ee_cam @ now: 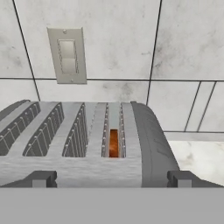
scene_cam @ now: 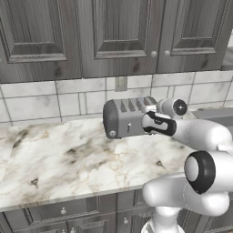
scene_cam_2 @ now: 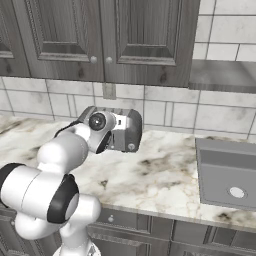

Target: Start the toaster. Once the lever pops up, take the bread to the plate on the dining counter.

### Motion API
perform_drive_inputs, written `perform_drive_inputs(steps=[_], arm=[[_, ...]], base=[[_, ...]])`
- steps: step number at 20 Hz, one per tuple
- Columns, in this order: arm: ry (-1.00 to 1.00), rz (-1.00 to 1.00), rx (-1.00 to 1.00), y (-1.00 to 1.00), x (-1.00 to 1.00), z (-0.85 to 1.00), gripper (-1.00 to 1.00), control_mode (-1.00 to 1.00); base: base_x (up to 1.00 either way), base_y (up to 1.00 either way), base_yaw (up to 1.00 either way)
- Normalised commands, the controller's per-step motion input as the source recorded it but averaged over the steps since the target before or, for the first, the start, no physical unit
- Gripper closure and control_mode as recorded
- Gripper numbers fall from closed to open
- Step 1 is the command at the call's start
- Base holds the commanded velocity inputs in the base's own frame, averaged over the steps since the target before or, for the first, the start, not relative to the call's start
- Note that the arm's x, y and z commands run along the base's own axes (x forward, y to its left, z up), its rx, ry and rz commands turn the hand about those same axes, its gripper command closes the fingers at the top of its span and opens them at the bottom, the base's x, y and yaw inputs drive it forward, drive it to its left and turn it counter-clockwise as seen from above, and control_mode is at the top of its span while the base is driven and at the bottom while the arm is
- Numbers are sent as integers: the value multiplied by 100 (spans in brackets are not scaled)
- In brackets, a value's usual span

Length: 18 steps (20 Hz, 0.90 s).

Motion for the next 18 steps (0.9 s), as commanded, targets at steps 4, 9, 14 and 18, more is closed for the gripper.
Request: perform_drive_inputs(steps=[4, 9, 14, 18], arm=[[0, 0, 0, 0, 2, 0, -100, -100], [0, 0, 0, 0, 13, 0, -100, -100], [0, 0, 0, 0, 19, 0, -100, -100], [0, 0, 0, 0, 8, 4, -100, -100]], base=[[0, 0, 0], [0, 0, 0], [0, 0, 0], [0, 0, 0]])
